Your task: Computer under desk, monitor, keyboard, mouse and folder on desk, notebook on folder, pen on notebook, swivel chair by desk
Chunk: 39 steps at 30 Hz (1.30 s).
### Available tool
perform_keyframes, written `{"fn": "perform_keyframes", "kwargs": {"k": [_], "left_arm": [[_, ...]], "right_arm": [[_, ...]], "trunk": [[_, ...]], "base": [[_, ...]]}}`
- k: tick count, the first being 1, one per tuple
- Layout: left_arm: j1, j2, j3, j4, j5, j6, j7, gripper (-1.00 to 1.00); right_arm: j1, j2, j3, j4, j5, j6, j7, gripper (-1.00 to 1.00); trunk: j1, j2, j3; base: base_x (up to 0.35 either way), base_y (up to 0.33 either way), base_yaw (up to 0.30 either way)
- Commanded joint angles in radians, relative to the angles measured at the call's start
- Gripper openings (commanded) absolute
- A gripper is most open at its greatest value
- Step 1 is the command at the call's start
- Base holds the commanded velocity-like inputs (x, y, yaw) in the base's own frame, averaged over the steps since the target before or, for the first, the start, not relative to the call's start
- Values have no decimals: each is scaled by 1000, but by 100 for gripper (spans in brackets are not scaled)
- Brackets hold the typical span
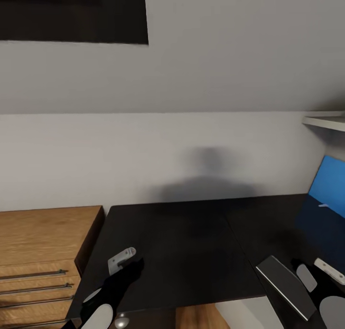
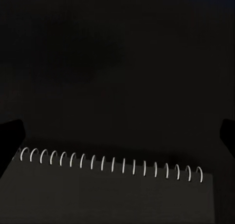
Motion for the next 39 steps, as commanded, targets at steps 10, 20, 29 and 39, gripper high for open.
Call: {"fn": "perform_keyframes", "kwargs": {"k": [10,20,29,39], "left_arm": [[-1,1,-3,-1,2,4,6,100],[-1,1,-3,-1,2,4,6,100],[-2,1,-5,-1,2,3,6,100],[-1,2,-5,-1,2,4,6,100]], "right_arm": [[-1,-1,0,2,-6,5,9,100],[-1,-1,0,1,-6,4,37,100],[-1,0,0,1,-6,4,40,100],[0,1,0,-1,-7,3,41,100]], "trunk": [[39,-71,-33],[77,-141,-64],[111,-204,-92],[131,-239,-108]], "base": [[0,0,0],[0,0,0],[0,0,0],[0,0,0]]}}
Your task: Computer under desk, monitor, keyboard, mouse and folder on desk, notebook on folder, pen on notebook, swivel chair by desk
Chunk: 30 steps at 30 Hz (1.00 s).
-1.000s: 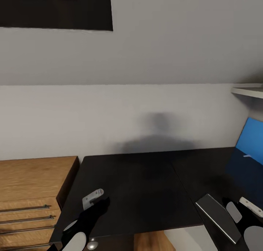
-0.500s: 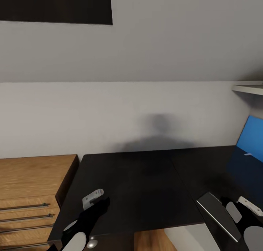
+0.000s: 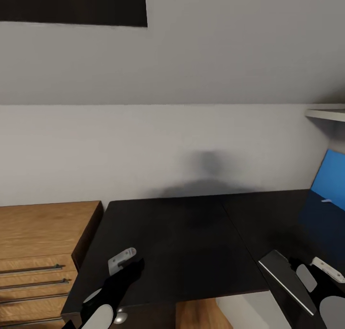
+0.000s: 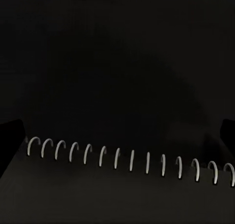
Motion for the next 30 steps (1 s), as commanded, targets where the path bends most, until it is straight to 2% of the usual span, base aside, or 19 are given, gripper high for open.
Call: {"fn": "perform_keyframes", "kwargs": {"k": [1,5,6,14,17,20,23,30], "left_arm": [[-1,1,-1,-1,2,4,6,100],[-1,1,-4,-1,2,4,5,100],[-1,4,-21,-1,-1,4,5,100],[-1,6,-34,-1,-3,4,5,100],[-1,-10,-51,0,-6,1,7,100],[-1,-11,-51,0,-6,1,7,100],[-1,-20,-51,-1,-6,3,8,100],[-1,-23,-55,-1,-7,4,8,100]], "right_arm": [[0,0,0,-2,-7,4,-4,100],[0,1,0,-3,-7,4,-4,100],[0,1,0,-3,-6,2,-3,100],[0,2,0,-16,-6,0,-2,100],[17,19,5,-33,3,17,0,100],[33,36,6,-55,7,34,2,100],[15,53,8,-63,3,16,7,100],[-20,44,10,-35,3,-21,7,100]], "trunk": [[0,-1,-1],[0,-1,-1],[0,-1,-1],[0,-1,-1],[0,-1,-1],[0,-1,-1],[0,-1,-1],[0,-1,-1]], "base": [[0,0,0],[0,0,0],[164,0,0],[179,0,0],[0,0,0],[0,0,0],[0,0,0],[0,0,0]]}}
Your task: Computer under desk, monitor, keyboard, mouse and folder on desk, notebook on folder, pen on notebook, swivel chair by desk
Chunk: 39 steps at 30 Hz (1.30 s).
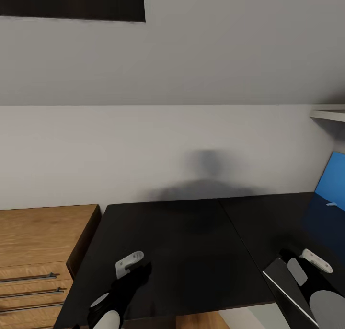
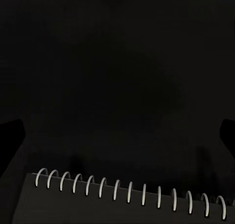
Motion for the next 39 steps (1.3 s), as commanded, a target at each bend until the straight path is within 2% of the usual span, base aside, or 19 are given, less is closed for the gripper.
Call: {"fn": "perform_keyframes", "kwargs": {"k": [1,10,39], "left_arm": [[-1,1,-1,-1,2,4,6,100],[-1,1,-1,-1,2,4,6,100],[-1,1,-1,-1,2,4,5,100]], "right_arm": [[-1,0,0,-2,-7,5,-4,100],[-1,0,0,1,-7,7,-5,100],[-1,0,0,6,-7,16,-4,100]], "trunk": [[0,-1,-1],[0,-1,-1],[0,-1,-1]], "base": [[0,0,0],[-6,3,0],[-92,54,0]]}}
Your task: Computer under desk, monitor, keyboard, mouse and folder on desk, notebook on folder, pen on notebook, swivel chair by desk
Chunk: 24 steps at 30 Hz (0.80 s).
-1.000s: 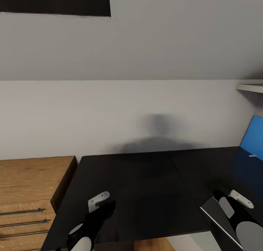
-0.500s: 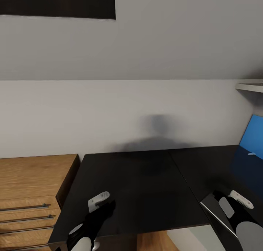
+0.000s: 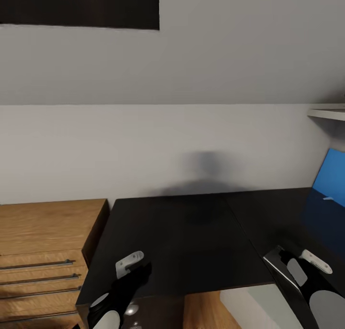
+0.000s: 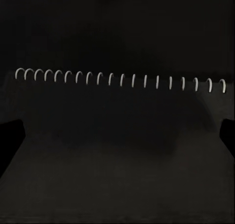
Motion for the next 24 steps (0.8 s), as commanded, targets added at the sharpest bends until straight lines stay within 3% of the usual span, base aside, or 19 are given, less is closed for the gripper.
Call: {"fn": "perform_keyframes", "kwargs": {"k": [1,11,17,24], "left_arm": [[-1,1,-1,-1,2,4,6,100],[-1,1,-1,-1,2,4,7,100],[-1,1,-1,0,3,4,7,100],[-1,1,-1,0,3,5,7,100]], "right_arm": [[0,0,0,-2,-7,4,-4,100],[0,1,0,-6,-6,-3,-5,100],[0,2,0,-9,-1,-65,-7,100],[0,2,-1,-8,11,-85,-10,100]], "trunk": [[0,-1,-1],[0,-1,-1],[0,-1,-1],[0,-1,-1]], "base": [[-71,77,0],[-13,15,0],[232,0,0],[119,-4,0]]}}
